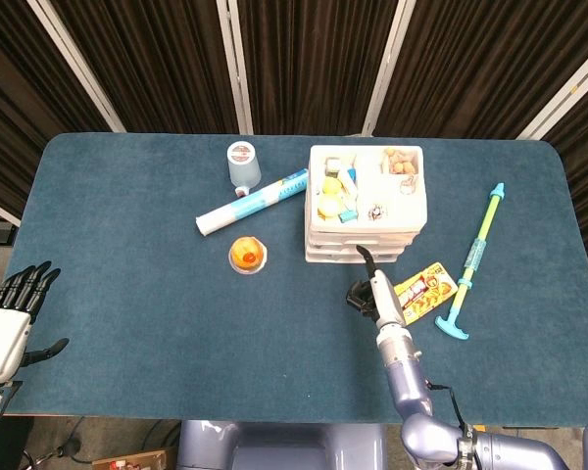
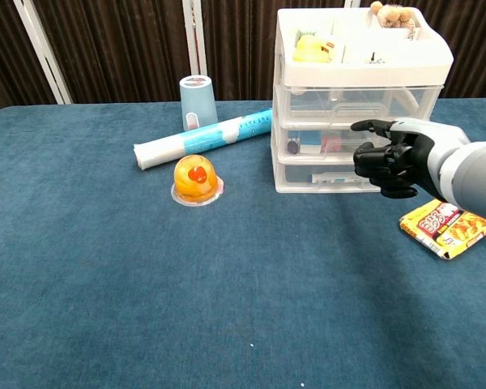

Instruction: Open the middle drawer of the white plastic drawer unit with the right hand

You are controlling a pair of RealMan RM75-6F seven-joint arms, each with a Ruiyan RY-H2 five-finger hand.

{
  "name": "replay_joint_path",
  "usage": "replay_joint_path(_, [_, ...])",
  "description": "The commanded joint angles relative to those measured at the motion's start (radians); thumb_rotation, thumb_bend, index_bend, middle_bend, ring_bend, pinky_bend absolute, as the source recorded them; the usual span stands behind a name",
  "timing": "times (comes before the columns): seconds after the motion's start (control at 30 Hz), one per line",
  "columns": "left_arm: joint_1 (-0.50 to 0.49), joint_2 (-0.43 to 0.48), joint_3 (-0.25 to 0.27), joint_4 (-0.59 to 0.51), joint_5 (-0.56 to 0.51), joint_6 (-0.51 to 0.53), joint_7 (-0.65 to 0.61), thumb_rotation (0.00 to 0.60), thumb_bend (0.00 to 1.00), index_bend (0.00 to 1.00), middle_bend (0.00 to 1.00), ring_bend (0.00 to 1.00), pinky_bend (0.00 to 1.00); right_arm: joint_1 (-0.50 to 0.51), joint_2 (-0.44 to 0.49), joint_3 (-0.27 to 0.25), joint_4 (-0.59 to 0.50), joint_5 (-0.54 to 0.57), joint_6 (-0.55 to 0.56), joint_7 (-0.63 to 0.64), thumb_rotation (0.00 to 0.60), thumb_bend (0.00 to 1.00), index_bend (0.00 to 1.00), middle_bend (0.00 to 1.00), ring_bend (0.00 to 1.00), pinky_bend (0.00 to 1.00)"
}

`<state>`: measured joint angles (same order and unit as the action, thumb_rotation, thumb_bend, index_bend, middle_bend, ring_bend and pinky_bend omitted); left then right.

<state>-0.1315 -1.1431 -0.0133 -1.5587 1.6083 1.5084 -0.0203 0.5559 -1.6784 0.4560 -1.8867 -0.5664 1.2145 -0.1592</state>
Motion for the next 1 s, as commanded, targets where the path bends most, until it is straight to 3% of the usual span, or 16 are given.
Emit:
replay_joint_path(0.03, [-0.001,0.001,0.000,-0.001,-0.002,-0.003,-0.001,0.600,0.01,0.02,0.00,0.00,0.09,-0.001,-0.010,0.002,0.013,-0.011,0.008,0.018,0.600,0.90,0.00,0.97,0.98,1.00])
replay_joint_path(0.27, [-0.002,0.001,0.000,-0.004,-0.009,-0.009,0.002,0.600,0.01,0.02,0.00,0.00,0.09,-0.006,-0.035,0.000,0.036,-0.058,0.035,0.055,0.600,0.90,0.00,0.97,0.98,1.00])
replay_joint_path(0.77, [-0.002,0.006,0.002,-0.012,-0.017,-0.018,0.001,0.600,0.01,0.02,0.00,0.00,0.09,0.033,-0.067,0.049,0.070,-0.011,0.019,0.064,0.600,0.90,0.00,0.97,0.97,1.00])
replay_joint_path(1.0, [-0.003,0.009,0.003,-0.014,-0.019,-0.022,-0.004,0.600,0.01,0.02,0.00,0.00,0.09,0.052,-0.083,0.065,0.064,-0.003,0.030,0.060,0.600,0.90,0.13,0.97,0.97,1.00])
